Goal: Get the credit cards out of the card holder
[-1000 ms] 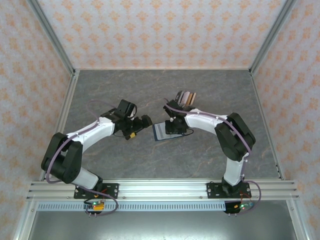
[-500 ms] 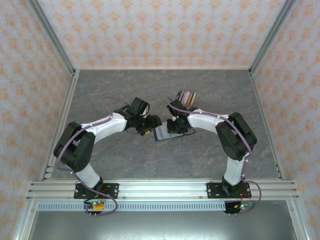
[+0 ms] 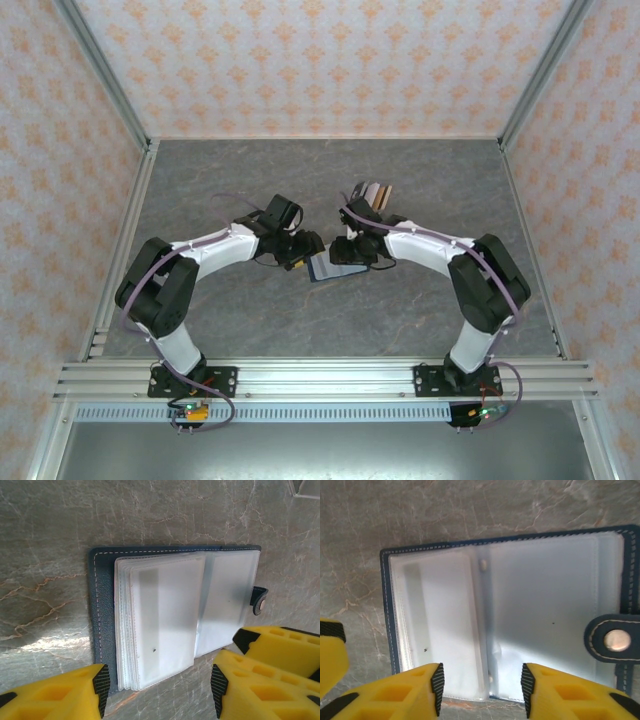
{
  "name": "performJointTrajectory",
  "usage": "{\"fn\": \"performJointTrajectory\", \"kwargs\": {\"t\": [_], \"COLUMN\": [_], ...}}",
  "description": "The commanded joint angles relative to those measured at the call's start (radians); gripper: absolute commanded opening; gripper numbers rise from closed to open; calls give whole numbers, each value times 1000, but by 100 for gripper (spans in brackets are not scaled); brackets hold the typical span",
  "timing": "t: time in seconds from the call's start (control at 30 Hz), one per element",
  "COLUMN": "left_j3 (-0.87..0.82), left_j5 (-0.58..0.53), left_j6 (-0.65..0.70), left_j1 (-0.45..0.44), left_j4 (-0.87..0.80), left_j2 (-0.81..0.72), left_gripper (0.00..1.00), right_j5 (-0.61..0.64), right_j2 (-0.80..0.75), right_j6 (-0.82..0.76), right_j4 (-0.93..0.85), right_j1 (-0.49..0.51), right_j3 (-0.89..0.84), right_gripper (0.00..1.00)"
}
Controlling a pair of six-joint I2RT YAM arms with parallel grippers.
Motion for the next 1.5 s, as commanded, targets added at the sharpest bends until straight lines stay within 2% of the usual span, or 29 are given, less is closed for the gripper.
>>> {"fn": "performJointTrajectory", "kwargs": {"t": [0.0, 0.17, 0.43, 0.63, 1.37, 1.47], "left_j3": [14, 14, 29, 44, 99, 99], "left_j5": [-26, 1, 24, 25, 67, 93], "left_j6": [-24, -31, -24, -21, -28, -33], "left_j1": [-7, -7, -10, -12, -16, -16], "left_j4": [23, 47, 51, 46, 96, 125], "left_j2": [17, 28, 51, 68, 142, 154], "left_gripper": [58, 56, 51, 51, 48, 45], "right_j5": [-23, -13, 54, 82, 35, 20], "right_j2": [44, 92, 135, 146, 128, 110], "right_j6": [-21, -23, -17, -9, -5, -2], "right_j4": [-35, -58, -96, -101, -70, -53], "right_j1": [9, 11, 11, 11, 1, -3], "right_j3": [27, 50, 66, 64, 39, 25], "right_gripper": [49, 45, 25, 18, 17, 19]}}
